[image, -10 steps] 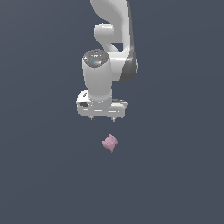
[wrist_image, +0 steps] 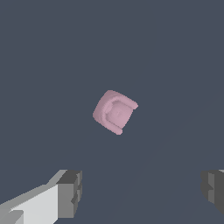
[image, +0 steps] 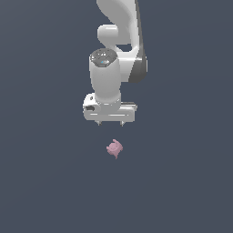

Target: Pick up the object and move it to a goal position.

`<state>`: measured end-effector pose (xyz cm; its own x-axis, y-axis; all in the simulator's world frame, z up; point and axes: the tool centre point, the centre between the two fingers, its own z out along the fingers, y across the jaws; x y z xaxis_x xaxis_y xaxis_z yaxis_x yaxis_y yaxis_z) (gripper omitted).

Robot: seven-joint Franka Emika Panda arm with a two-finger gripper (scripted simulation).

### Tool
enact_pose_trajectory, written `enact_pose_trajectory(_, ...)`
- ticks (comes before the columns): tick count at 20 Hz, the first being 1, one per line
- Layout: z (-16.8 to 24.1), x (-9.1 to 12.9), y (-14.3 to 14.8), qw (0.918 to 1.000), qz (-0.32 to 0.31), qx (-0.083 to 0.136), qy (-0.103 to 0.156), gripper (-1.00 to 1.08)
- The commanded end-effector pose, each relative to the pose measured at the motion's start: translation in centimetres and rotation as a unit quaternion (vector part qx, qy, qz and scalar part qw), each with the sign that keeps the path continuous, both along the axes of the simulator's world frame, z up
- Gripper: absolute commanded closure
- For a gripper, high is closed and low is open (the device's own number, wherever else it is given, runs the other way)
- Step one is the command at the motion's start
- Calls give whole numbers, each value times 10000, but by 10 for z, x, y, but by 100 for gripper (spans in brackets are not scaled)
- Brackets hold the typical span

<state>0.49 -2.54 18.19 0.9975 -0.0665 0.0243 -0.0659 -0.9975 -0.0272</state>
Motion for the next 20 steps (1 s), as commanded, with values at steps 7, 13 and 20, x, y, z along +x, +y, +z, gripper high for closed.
enact_pose_trajectory(7, 2, 2, 5, 10000, 2, 33, -25, -92)
enact_pose_trajectory(13, -6, 8, 6, 9996, -273, 39, -1, -92)
enact_pose_trajectory(20, -27, 21, 8, 9960, -887, 34, 53, -92)
